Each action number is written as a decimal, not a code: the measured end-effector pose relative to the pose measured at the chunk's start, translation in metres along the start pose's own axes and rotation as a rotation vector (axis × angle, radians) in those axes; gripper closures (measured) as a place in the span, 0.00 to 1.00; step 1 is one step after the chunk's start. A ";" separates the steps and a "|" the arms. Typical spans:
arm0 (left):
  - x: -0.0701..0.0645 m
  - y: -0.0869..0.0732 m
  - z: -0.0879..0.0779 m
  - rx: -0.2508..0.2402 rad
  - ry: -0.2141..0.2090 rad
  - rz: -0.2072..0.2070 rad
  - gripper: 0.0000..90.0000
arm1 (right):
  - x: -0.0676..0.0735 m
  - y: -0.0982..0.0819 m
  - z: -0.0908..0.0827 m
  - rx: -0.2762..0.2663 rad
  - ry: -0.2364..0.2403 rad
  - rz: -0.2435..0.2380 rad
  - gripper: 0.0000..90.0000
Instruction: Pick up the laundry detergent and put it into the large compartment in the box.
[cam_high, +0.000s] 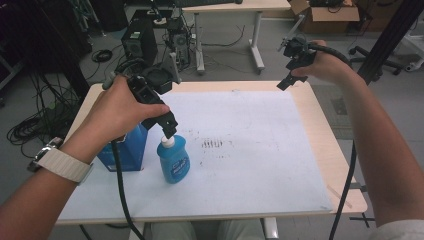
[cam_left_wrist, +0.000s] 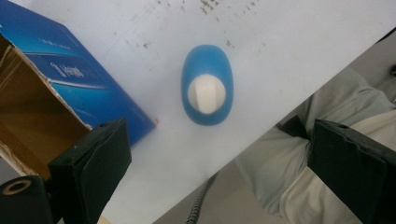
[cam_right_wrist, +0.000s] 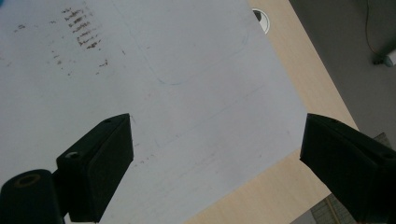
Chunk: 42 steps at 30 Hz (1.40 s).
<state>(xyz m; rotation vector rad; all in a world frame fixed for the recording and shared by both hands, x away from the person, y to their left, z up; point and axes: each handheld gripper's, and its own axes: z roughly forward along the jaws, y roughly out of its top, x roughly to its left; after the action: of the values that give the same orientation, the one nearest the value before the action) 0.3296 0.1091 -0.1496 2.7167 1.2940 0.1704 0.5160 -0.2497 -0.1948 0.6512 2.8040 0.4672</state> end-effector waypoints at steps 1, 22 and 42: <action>0.000 0.000 0.000 0.000 0.000 0.000 0.07 | 0.000 0.000 0.000 0.000 0.000 0.000 0.11; 0.003 0.006 0.037 0.025 -0.034 -0.039 0.07 | -0.001 -0.001 -0.001 -0.001 -0.009 0.003 0.11; 0.003 0.008 0.077 0.033 -0.052 0.011 0.06 | 0.000 0.002 0.001 -0.004 -0.009 0.003 0.10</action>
<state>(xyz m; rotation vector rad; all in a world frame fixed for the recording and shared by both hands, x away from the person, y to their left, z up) 0.3499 0.1012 -0.2235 2.7364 1.2786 0.0792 0.5173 -0.2480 -0.1954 0.6548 2.7936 0.4689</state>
